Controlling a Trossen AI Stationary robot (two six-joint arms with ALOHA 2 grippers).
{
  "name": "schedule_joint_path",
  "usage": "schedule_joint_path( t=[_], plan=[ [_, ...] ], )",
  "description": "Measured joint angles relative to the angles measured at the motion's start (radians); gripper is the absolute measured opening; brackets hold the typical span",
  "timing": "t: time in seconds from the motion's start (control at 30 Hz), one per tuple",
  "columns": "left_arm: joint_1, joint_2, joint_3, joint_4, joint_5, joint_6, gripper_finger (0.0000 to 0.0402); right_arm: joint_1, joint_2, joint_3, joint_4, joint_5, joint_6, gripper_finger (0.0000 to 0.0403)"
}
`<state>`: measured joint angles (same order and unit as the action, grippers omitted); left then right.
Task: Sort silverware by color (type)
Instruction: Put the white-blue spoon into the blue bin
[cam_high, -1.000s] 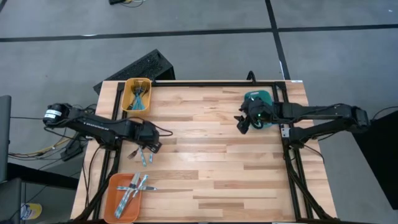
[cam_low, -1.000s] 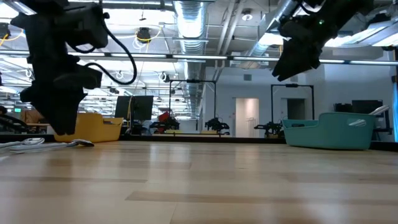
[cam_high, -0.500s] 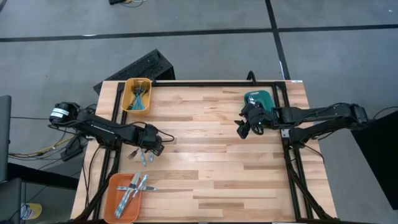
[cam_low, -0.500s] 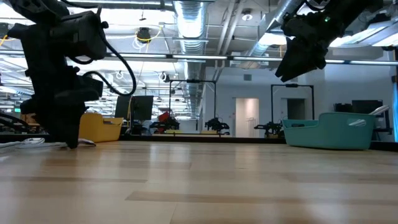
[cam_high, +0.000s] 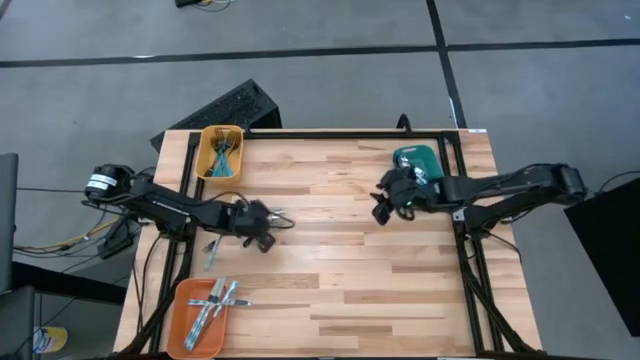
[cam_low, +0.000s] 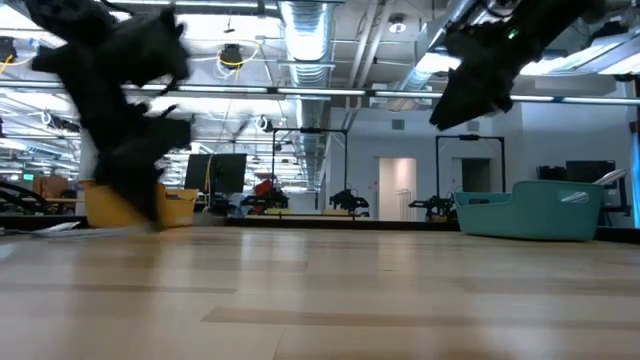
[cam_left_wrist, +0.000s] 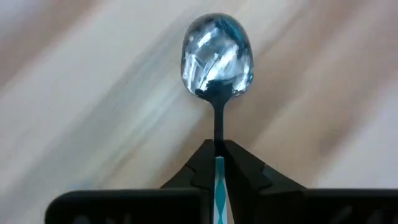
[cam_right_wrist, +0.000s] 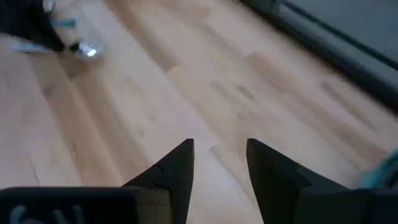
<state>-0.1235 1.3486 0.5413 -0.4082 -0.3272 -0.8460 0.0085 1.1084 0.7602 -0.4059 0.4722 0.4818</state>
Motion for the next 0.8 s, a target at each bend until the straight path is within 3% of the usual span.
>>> schedule_joint_path(
  t=[0.13, 0.27, 0.43, 0.53, 0.8],
  plan=[
    [-0.005, -0.009, 0.009, 0.304, 0.001, 0.198, 0.0004, 0.026, 0.113, 0.001, 0.129, -0.043, -0.046, 0.0164],
    [0.003, -0.01, 0.011, 0.599, 0.073, 0.369, 0.0003, 0.055, 0.22, 0.0, 0.269, -0.171, -0.13, 0.0163],
    [0.023, -0.005, 0.009, 0.822, 0.275, 0.526, 0.0002, 0.107, 0.3, 0.0, 0.489, -0.217, -0.295, 0.0163],
    [0.046, -0.003, 0.009, 0.884, 0.406, 0.501, 0.0002, 0.156, 0.308, 0.004, 0.577, -0.155, -0.496, 0.0163],
    [0.097, -0.003, 0.01, 0.886, 0.538, 0.406, 0.0001, 0.206, 0.299, 0.006, 0.779, -0.084, -0.844, 0.0163]
  ],
)
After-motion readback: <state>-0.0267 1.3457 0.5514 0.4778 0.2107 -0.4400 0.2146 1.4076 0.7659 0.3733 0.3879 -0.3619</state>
